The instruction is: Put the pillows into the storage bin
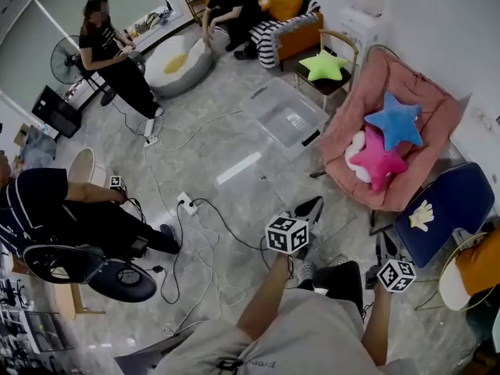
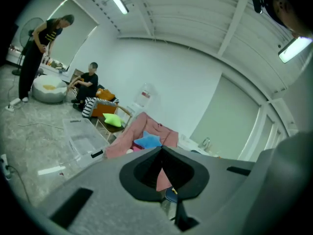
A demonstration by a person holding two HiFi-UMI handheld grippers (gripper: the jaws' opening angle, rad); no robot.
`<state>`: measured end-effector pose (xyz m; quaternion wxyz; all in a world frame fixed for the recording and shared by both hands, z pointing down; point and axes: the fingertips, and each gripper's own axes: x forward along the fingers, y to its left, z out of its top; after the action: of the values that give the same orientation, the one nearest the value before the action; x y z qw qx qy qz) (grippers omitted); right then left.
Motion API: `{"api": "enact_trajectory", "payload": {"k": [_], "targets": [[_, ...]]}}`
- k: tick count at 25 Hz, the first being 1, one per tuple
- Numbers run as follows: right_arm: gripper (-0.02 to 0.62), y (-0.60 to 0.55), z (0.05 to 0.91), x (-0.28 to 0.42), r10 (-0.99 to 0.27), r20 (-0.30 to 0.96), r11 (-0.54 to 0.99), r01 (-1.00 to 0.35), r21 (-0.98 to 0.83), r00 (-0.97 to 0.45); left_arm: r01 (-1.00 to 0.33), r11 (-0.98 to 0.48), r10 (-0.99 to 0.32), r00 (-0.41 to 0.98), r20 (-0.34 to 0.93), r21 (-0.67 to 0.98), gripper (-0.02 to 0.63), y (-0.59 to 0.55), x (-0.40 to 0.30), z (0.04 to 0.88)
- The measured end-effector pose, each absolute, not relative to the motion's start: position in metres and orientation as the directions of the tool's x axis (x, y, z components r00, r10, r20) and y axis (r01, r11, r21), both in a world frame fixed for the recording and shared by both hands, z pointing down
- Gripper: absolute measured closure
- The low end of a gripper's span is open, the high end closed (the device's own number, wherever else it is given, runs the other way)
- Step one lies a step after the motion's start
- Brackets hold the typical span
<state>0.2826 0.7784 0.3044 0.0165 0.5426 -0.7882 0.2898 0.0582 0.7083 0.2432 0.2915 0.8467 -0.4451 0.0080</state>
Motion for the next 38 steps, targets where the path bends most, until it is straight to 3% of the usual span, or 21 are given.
{"api": "enact_trajectory", "payload": {"k": [10,14,15,16,23,27,34,38], "targets": [[0.600,0.761,0.305,0.278,-0.825,0.440,0.212,-0.916,-0.341,-0.355,-0.784,-0.412,-0.794,0.559,0.238,0.464,0.597,0.702,0.025,0.221],[0.598,0.746,0.298,0.281,-0.853,0.406,0.208,-0.927,-0.313,-0.329,-0.787,-0.411,-0.802,0.552,0.228,0.460,0.597,0.697,0.028,0.217],[0.581,0.741,0.297,0.279,-0.853,0.398,0.221,-0.925,-0.308,-0.336,-0.788,-0.417,-0.799,0.555,0.230,0.452,0.597,0.695,0.030,0.217],[0.520,0.736,0.296,0.277,-0.852,0.393,0.236,-0.923,-0.304,-0.347,-0.791,-0.424,-0.798,0.556,0.230,0.442,0.597,0.692,0.032,0.217],[0.498,0.694,0.302,0.272,-0.837,0.365,0.295,-0.897,-0.329,-0.408,-0.831,-0.444,-0.808,0.533,0.251,0.334,0.594,0.671,0.046,0.220],[0.485,0.667,0.307,0.274,-0.818,0.386,0.307,-0.892,-0.332,-0.425,-0.849,-0.467,-0.788,0.527,0.317,0.248,0.564,0.648,0.058,0.231],[0.444,0.620,0.327,0.293,-0.797,0.416,0.300,-0.885,-0.355,-0.437,-0.820,-0.489,-0.725,0.572,0.383,0.297,0.532,0.591,0.097,0.262],[0.436,0.586,0.331,0.318,-0.806,0.423,0.260,-0.890,-0.374,-0.413,-0.777,-0.507,-0.651,0.628,0.426,0.373,0.482,0.552,0.131,0.282]]}}
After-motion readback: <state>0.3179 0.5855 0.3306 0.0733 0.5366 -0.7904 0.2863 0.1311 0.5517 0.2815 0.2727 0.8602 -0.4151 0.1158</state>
